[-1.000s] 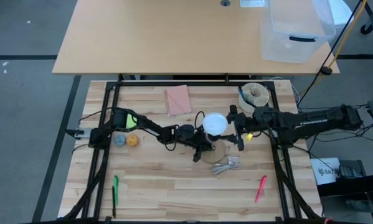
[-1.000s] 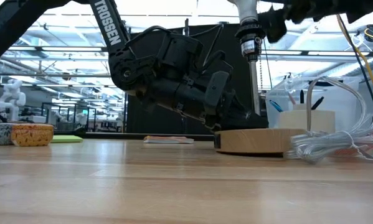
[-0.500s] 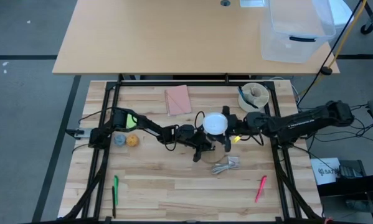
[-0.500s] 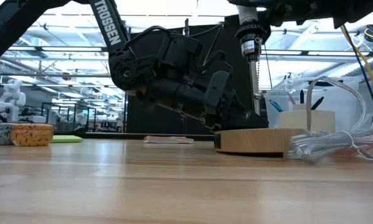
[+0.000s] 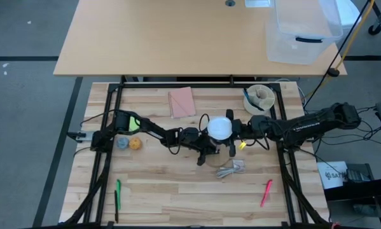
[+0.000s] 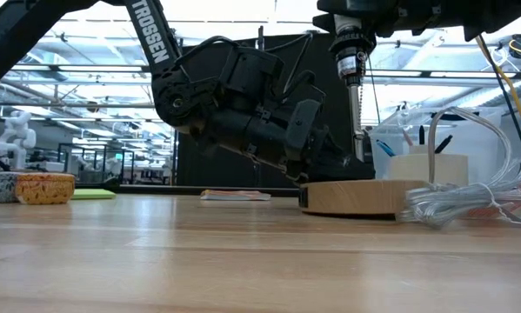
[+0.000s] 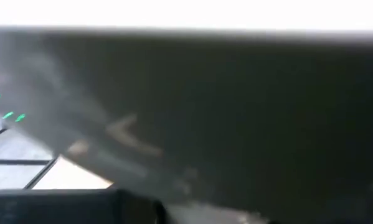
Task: Screw lightbulb
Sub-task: Remove the lightbulb from the lamp
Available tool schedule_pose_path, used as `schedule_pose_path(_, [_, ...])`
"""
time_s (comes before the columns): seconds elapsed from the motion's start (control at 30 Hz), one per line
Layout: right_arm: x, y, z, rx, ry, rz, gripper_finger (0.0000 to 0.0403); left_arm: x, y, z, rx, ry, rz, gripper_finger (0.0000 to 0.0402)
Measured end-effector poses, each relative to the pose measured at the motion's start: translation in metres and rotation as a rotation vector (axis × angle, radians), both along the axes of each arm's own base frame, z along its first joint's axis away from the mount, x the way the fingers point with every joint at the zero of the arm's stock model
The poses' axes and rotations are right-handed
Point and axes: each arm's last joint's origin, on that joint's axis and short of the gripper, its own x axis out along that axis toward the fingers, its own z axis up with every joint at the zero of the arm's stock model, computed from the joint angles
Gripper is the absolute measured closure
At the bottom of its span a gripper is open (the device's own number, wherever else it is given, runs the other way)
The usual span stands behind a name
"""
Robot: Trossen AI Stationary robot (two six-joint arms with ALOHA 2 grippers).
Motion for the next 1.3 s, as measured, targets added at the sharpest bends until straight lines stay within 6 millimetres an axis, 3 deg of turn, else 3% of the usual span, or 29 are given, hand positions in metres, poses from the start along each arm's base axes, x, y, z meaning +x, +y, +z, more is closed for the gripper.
schedule_pose_path(0.2, [-0.002,-0.001,0.000,-0.074,0.007,0.106,0.0269,-0.001,-0.002,0.000,0.013,-0.008,-0.064,0.0361])
schedule_pose_path(0.77, [-0.005,-0.027,0.000,-0.193,-0.043,0.474,0.0269,-0.001,-0.005,0.000,0.082,-0.055,-0.226,0.0362])
schedule_pose_path(1.3, [0.017,-0.032,0.006,-0.202,-0.083,0.627,0.0263,-0.003,-0.007,-0.001,0.062,-0.052,-0.300,0.0362])
